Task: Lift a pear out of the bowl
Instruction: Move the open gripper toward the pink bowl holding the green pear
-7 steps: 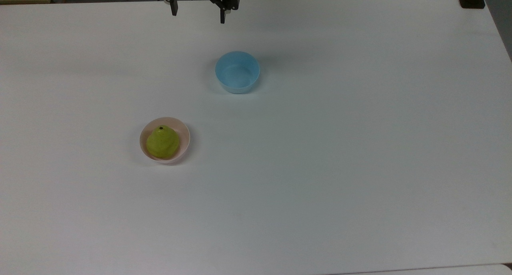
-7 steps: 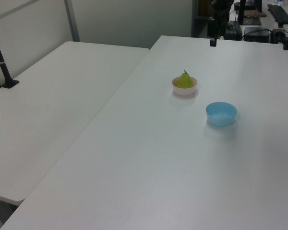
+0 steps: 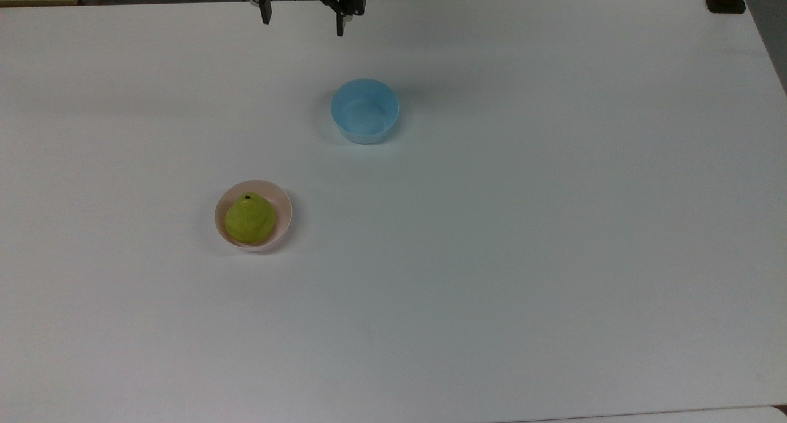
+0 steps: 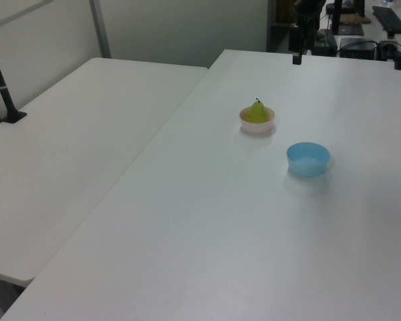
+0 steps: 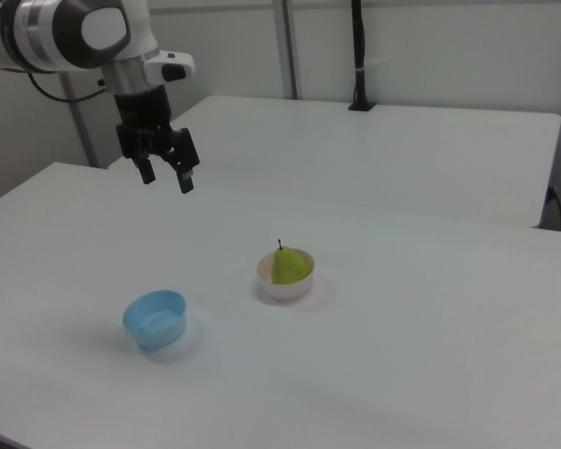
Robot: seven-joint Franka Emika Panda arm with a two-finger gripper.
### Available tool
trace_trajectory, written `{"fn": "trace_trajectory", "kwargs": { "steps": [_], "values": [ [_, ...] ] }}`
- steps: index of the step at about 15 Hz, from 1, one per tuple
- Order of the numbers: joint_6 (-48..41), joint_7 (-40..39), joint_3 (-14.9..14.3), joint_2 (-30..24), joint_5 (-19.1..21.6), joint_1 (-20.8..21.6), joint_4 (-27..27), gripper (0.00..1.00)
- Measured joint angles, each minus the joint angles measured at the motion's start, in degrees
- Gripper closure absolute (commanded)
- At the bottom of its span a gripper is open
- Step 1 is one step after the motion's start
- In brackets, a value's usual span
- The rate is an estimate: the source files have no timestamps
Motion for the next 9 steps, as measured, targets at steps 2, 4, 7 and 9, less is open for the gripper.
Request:
{"fn": "trace_trajectory", "kwargs": {
  "steps": [2,4,7,9],
  "values": [
    [0.0,0.0,0.0,0.0,0.0,-0.3,0.0,0.00],
    [0.0,0.0,-0.1,0.0,0.0,-0.5,0.0,0.00],
    [0.1,0.0,-0.2,0.1,0.0,-0.7,0.1,0.00],
    [0.3,0.0,-0.2,0.2,0.0,-1.1,0.4,0.00]
  ]
}}
